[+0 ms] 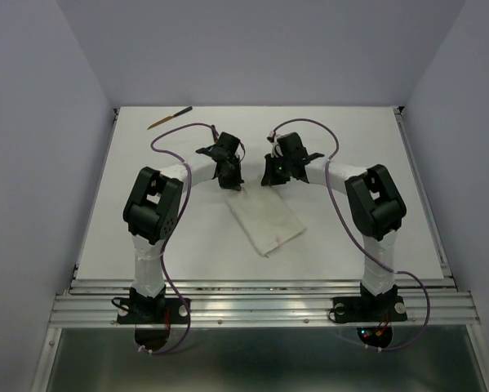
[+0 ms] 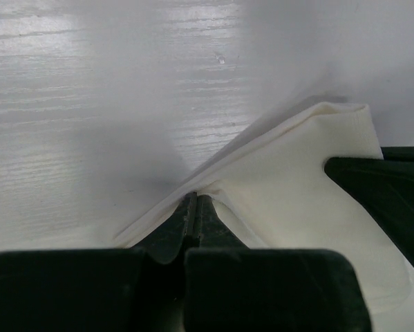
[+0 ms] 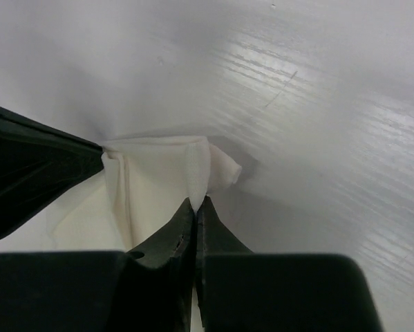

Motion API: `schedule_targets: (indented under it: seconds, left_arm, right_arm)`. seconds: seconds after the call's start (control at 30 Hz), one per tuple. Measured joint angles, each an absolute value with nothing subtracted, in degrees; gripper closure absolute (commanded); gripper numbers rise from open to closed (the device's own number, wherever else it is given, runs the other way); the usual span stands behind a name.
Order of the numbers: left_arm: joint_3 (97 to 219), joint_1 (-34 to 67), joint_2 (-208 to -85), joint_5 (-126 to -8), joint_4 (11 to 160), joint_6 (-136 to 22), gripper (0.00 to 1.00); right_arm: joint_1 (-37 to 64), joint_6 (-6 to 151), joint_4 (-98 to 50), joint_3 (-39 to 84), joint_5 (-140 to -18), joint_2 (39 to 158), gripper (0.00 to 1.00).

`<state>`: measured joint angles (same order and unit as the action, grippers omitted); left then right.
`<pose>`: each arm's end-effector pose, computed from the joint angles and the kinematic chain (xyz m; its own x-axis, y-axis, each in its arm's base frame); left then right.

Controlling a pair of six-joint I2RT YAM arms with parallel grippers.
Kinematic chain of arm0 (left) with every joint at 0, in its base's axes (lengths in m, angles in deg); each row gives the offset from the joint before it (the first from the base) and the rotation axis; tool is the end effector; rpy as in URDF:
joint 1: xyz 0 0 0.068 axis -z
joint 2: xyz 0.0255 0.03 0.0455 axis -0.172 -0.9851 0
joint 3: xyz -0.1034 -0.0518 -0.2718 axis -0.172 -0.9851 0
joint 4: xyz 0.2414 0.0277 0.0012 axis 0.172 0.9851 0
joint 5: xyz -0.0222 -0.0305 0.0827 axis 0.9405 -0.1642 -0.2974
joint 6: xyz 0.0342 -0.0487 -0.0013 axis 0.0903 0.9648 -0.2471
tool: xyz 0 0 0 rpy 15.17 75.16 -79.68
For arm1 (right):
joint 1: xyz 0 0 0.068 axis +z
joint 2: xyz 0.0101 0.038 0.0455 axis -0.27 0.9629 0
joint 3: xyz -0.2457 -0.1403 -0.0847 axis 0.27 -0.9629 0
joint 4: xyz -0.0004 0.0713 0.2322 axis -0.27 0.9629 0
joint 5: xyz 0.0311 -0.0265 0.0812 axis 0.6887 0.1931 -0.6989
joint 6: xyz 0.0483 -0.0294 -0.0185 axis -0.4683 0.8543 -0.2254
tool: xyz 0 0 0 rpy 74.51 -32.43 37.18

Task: Fold the napkin into a case and place the utensils inside
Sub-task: Fold the 2/3-rectangle-folded napkin at the center of the board.

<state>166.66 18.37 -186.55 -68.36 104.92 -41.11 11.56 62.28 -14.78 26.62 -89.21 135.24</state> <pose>0.3806 -0.2104 0.2021 -0.8614 -0.0496 -0.5055 0.1587 0.9191 -0.3606 0.3908 0.2158 0.1887 -0.8132 -0.1058 -0.5722 -0.3953 0.8221 0.4098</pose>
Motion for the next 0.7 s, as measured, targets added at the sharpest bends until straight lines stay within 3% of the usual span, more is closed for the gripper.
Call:
schedule_targets:
  seconds: [0.7]
  left_arm:
    - [166.33, 18.32, -186.55, -68.19, 104.60, -40.65, 1.00]
  right_arm:
    - [20.83, 60.36, -15.64, 25.09, -74.24, 130.20, 0.99]
